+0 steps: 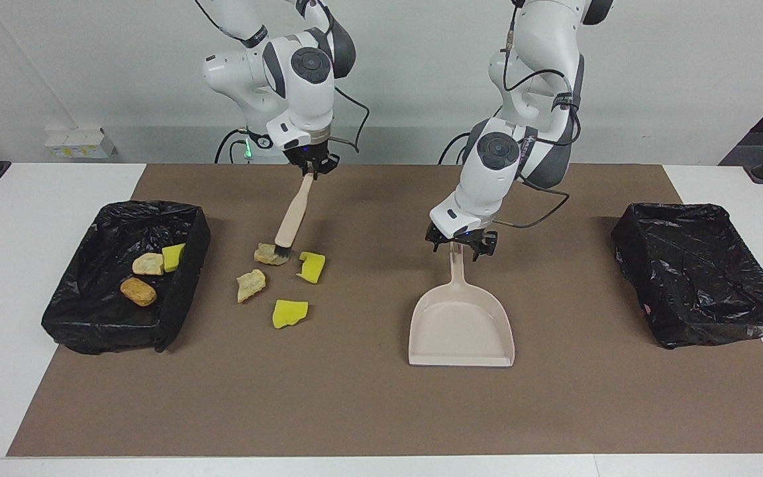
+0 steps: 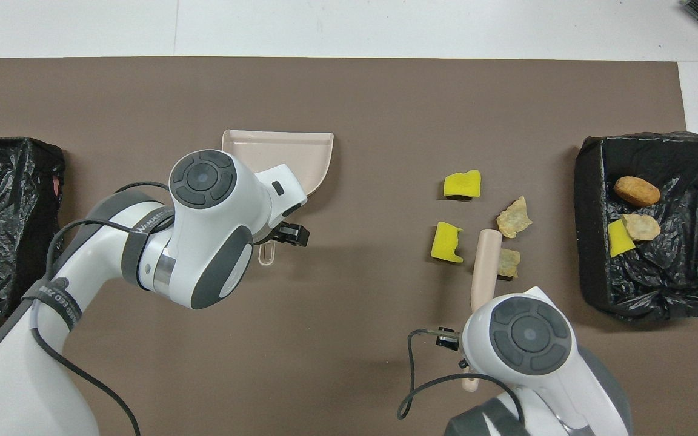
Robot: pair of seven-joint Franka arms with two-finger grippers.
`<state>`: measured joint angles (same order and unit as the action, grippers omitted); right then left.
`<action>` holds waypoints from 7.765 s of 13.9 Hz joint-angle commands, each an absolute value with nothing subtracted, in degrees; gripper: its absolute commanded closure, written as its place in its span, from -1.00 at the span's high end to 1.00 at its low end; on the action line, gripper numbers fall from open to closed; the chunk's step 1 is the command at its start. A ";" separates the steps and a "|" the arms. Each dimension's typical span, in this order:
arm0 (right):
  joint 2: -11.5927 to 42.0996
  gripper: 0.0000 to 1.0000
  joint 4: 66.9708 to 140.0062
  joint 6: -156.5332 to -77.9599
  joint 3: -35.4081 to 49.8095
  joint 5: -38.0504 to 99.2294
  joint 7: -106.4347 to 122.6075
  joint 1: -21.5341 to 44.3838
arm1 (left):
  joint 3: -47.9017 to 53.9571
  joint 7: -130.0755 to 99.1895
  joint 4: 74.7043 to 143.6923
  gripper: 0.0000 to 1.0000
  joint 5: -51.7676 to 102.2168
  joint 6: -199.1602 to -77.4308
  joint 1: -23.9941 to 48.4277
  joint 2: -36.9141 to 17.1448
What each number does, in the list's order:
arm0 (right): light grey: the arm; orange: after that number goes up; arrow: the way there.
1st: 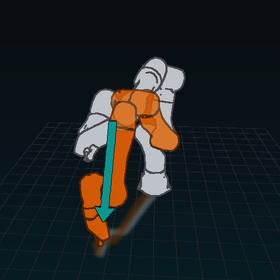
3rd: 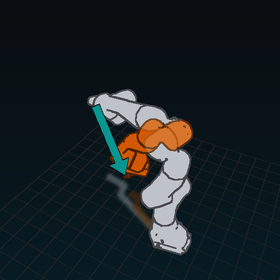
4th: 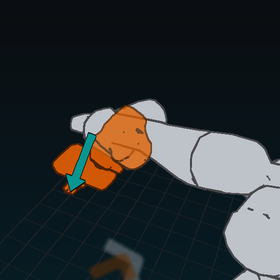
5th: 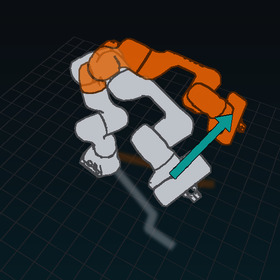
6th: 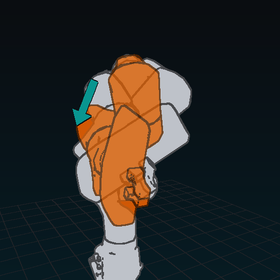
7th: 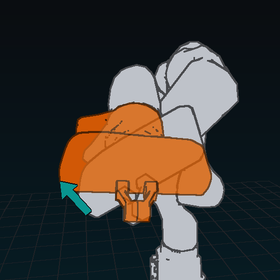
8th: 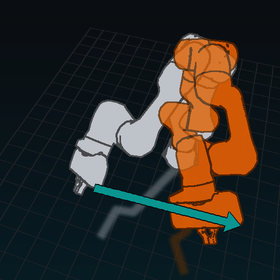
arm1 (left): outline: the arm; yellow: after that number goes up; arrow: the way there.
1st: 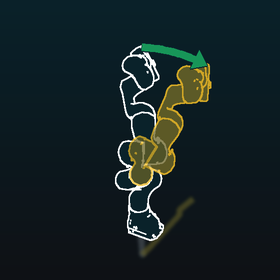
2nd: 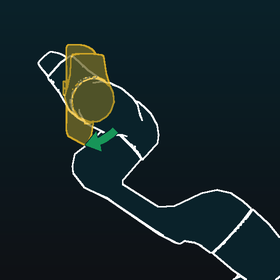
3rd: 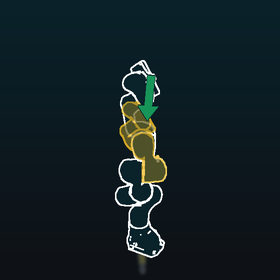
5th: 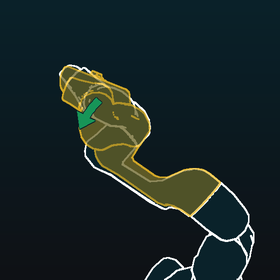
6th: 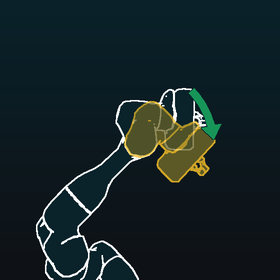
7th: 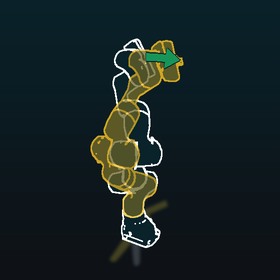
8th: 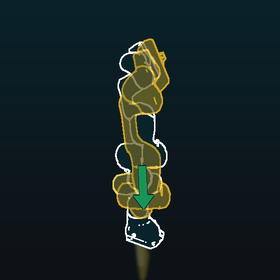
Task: Sweep and dump trash in bin
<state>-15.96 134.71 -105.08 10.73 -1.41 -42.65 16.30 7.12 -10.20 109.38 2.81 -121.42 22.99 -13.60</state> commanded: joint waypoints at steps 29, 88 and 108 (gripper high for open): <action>10.81 -1.00 114.18 -118.39 11.95 8.09 -33.22 14.24 | 5.45 46.26 116.62 -1.00 -2.37 -110.31 9.76 -0.10; 27.86 -1.00 92.46 -104.59 16.87 -0.63 -14.05 13.08 | 5.71 49.22 123.57 -1.00 -4.22 -124.19 14.85 -2.29; 17.14 -1.00 94.65 -98.70 19.25 7.38 -25.31 22.50 | 5.71 49.66 123.93 -1.00 -0.88 -124.72 13.27 -2.20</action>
<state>18.85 92.58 -98.67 18.92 6.12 -24.26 22.49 5.59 49.90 123.70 -1.92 -123.71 13.74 -2.51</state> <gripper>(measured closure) 0.744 0.665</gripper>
